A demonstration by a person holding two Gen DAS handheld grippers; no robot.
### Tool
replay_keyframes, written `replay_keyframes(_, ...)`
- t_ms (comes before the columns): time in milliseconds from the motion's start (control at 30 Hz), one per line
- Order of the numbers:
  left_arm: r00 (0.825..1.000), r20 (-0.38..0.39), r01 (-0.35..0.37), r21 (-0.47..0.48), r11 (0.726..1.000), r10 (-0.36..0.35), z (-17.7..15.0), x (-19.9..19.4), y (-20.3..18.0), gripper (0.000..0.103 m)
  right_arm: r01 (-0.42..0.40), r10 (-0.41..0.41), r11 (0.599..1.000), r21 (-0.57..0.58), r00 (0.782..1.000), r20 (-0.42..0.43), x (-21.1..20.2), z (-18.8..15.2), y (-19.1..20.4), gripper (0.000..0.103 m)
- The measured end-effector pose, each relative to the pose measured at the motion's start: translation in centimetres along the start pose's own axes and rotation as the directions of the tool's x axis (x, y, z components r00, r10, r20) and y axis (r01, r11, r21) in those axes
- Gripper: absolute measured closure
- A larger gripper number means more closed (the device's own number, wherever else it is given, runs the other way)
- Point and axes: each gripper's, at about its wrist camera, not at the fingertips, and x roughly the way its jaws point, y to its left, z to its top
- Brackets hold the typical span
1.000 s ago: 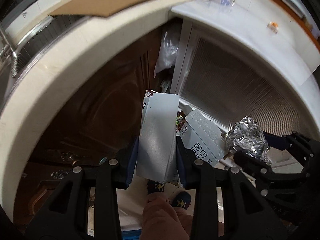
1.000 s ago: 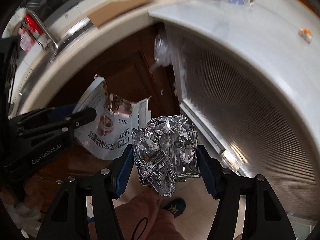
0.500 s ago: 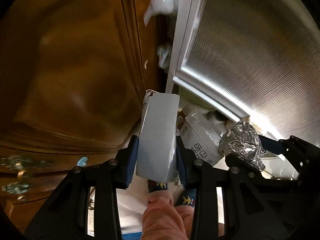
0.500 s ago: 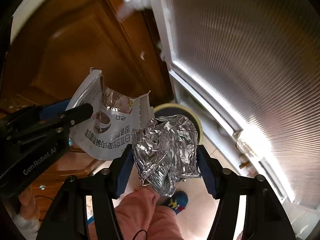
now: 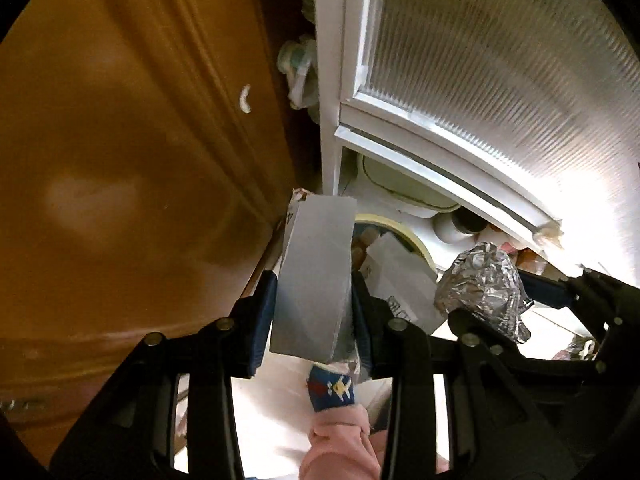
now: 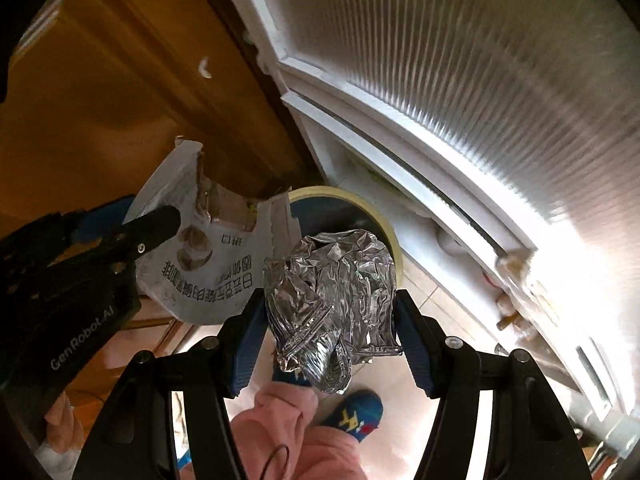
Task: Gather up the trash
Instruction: 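Open both tools to drop the carton and foil into the bin, then raise both tools back toward the table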
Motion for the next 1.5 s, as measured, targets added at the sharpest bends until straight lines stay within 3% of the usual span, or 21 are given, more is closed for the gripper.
replay_keyframes(133,1.000,-0.020,0.003,0.003,1.000,-0.003,0.8,2.8,0.1,0.068,0.002,-0.002,1.000,0.003,1.000,-0.016,2.4,0.7,-0.3,0.040)
replay_keyframes(300,1.000,-0.026,0.005,-0.024,1.000,-0.005,1.1,3.5,0.7,0.040,-0.004,0.003,1.000,-0.010,1.000,-0.029,3.6,0.8,-0.4,0.040)
replay_keyframes(633,0.999,-0.037,-0.014,-0.063,0.998,0.012,0.2,1.0,2.1,0.039,-0.035,0.034,0.999,-0.018,0.998,-0.052,4.2,1.1,0.1,0.038)
replay_keyframes(667,0.999,-0.037,-0.011,-0.072,0.997,0.009,0.1,0.5,2.2,0.039,-0.034,0.033,0.999,-0.020,0.998,-0.047,3.8,1.3,0.1,0.034)
replay_keyframes(700,0.999,-0.035,-0.009,-0.081,0.997,0.006,0.1,-0.1,2.5,0.039,-0.035,0.034,0.999,-0.021,0.999,-0.040,3.3,1.4,0.2,0.028)
replay_keyframes(767,1.000,-0.029,-0.009,-0.091,0.996,0.007,0.0,-1.5,2.7,0.039,-0.038,0.037,0.999,-0.023,0.999,-0.028,2.2,1.7,0.5,0.024)
replay_keyframes(1000,1.000,-0.008,-0.015,-0.098,0.995,0.014,0.0,-6.7,2.9,0.039,-0.033,0.033,0.999,-0.042,0.999,-0.014,-2.9,2.1,2.2,0.024)
replay_keyframes(1233,1.000,0.006,-0.027,-0.080,0.996,0.028,-0.4,-14.9,2.5,0.039,-0.056,0.057,0.998,-0.031,0.998,0.011,-11.5,1.8,3.0,0.024)
replay_keyframes(1500,0.991,0.100,-0.080,-0.051,0.996,0.084,-0.5,-25.9,1.5,0.039,-0.061,0.068,0.990,-0.124,0.996,0.049,-23.6,-0.4,4.8,0.024)
